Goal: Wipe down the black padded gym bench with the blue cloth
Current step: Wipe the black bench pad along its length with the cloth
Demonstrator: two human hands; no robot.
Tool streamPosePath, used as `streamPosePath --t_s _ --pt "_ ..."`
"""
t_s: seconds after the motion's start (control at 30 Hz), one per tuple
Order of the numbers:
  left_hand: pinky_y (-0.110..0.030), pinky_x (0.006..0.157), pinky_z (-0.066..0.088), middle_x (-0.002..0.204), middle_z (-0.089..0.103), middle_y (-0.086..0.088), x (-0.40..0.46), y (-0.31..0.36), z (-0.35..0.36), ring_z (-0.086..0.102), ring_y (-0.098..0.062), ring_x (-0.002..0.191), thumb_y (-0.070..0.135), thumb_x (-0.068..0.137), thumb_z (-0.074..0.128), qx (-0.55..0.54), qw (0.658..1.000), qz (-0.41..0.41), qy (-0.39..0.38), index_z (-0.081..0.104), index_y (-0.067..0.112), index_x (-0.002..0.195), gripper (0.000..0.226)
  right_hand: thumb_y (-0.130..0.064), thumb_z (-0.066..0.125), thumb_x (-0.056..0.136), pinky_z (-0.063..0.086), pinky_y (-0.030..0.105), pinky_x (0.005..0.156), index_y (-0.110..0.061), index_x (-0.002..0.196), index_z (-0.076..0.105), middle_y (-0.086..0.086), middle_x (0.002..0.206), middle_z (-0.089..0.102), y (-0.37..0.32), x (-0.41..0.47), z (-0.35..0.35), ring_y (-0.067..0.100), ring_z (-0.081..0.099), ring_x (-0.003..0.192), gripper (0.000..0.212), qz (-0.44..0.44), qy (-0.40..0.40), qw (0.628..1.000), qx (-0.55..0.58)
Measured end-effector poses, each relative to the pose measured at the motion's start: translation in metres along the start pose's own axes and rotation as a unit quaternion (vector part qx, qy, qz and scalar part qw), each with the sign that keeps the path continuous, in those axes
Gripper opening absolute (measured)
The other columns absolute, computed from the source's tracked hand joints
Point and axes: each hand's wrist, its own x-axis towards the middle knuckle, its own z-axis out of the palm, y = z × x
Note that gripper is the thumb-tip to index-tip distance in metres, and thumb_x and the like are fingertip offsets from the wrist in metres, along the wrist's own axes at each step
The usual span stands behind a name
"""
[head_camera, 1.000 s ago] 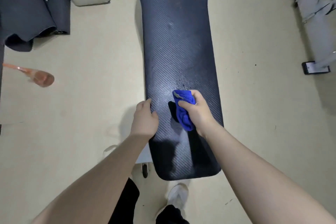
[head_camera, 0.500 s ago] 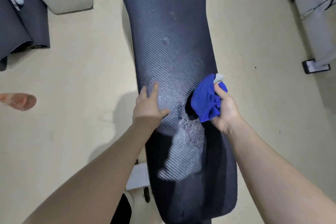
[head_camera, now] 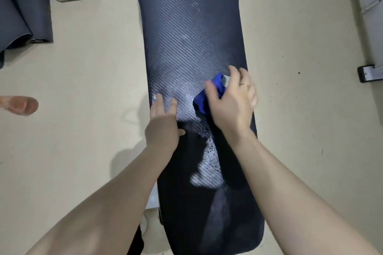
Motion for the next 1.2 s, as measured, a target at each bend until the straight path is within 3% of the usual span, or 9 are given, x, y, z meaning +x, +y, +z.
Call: streamPosePath --t_s 0.1,0.2,0.33,0.4,0.57,0.67,0.8,1.07,1.2 --pt "-0.033 0.11 0.027 0.16 -0.011 -0.009 -0.001 -0.001 -0.001 -0.004 -0.023 0.148 0.025 0.087 0.064 0.004 1.0 0.008 -0.003 0.011 0.023 0.151 0.083 -0.042 0.061 0.078 0.007 0.049 0.113 -0.026 0.14 0.025 0.017 0.154 0.013 -0.002 -0.021 0.016 0.04 0.012 0.139 0.074 -0.064 -0.123 0.98 -0.139" --pt "-0.034 0.108 0.031 0.159 -0.011 -0.01 -0.001 -0.003 -0.003 -0.002 -0.024 0.147 0.035 0.087 0.063 0.026 0.999 0.02 -0.012 0.009 0.024 0.151 0.085 -0.012 0.056 0.076 0.017 0.051 0.112 -0.02 0.133 0.04 0.023 0.149 0.023 0.016 -0.02 0.017 0.044 0.025 0.133 0.06 -0.113 -0.123 0.975 -0.149" --pt "-0.035 0.11 0.028 0.159 0.0 -0.015 0.0 -0.009 -0.009 0.011 -0.029 0.145 0.045 0.083 0.063 0.085 0.995 0.042 -0.015 0.012 0.022 0.151 0.088 -0.041 0.066 0.071 0.016 0.049 0.112 -0.012 0.123 0.043 0.02 0.154 0.01 0.026 -0.02 0.008 0.039 0.018 0.137 0.064 -0.144 -0.182 0.954 -0.191" --pt "-0.037 0.112 0.022 0.157 0.007 -0.018 0.001 -0.01 -0.012 0.018 -0.032 0.141 0.05 0.08 0.065 0.124 0.991 0.056 0.017 0.016 0.02 0.149 0.09 -0.056 0.067 0.067 0.013 0.053 0.111 -0.006 0.112 0.05 0.017 0.155 0.011 0.02 -0.02 0.009 0.04 0.015 0.138 0.069 -0.168 -0.151 0.943 -0.244" --pt "-0.046 0.117 0.008 0.156 -0.016 -0.021 0.003 -0.006 -0.008 -0.002 -0.046 0.142 0.047 0.082 0.064 0.111 0.994 0.009 0.007 -0.005 0.028 0.15 0.099 -0.009 0.041 0.088 0.019 0.061 0.108 -0.014 0.135 0.03 0.012 0.154 0.016 0.016 -0.008 0.026 0.048 0.012 0.137 0.048 -0.149 -0.158 0.942 -0.256" --pt "-0.043 0.113 0.025 0.156 -0.02 -0.018 0.004 -0.006 -0.002 0.004 -0.042 0.144 0.038 0.085 0.065 0.018 0.999 -0.016 -0.03 -0.01 0.029 0.15 0.1 -0.021 0.045 0.09 0.018 0.064 0.106 -0.027 0.134 0.035 0.006 0.154 0.019 0.041 -0.007 0.024 0.044 0.012 0.138 0.045 -0.125 -0.116 0.956 -0.238" --pt "-0.038 0.113 0.027 0.157 -0.02 -0.011 0.006 -0.002 0.006 0.006 -0.034 0.145 0.046 0.075 0.072 -0.054 0.997 -0.044 -0.012 -0.013 0.024 0.15 0.115 -0.031 0.055 0.087 0.038 0.053 0.096 -0.009 0.131 0.042 0.011 0.145 0.037 0.051 0.015 0.031 0.044 0.034 0.124 0.05 -0.113 -0.043 0.977 -0.177" --pt "-0.039 0.111 0.031 0.158 -0.018 -0.009 0.003 0.0 0.01 0.008 -0.031 0.145 0.045 0.076 0.071 -0.028 0.998 -0.055 0.02 -0.002 0.021 0.151 0.107 -0.034 0.048 0.085 0.052 0.048 0.086 -0.008 0.112 0.06 0.011 0.136 0.051 0.052 -0.034 0.037 0.04 0.049 0.117 0.04 -0.347 -0.123 0.923 -0.107" --pt "-0.04 0.108 0.034 0.158 -0.02 -0.007 0.004 0.002 0.009 0.005 -0.031 0.146 0.045 0.078 0.069 -0.014 0.998 -0.06 0.016 -0.004 0.023 0.151 0.106 -0.022 0.058 0.088 0.023 0.047 0.113 -0.009 0.123 0.058 0.032 0.146 0.024 0.068 0.041 0.032 0.048 0.027 0.134 0.037 -0.269 -0.069 0.958 -0.074"
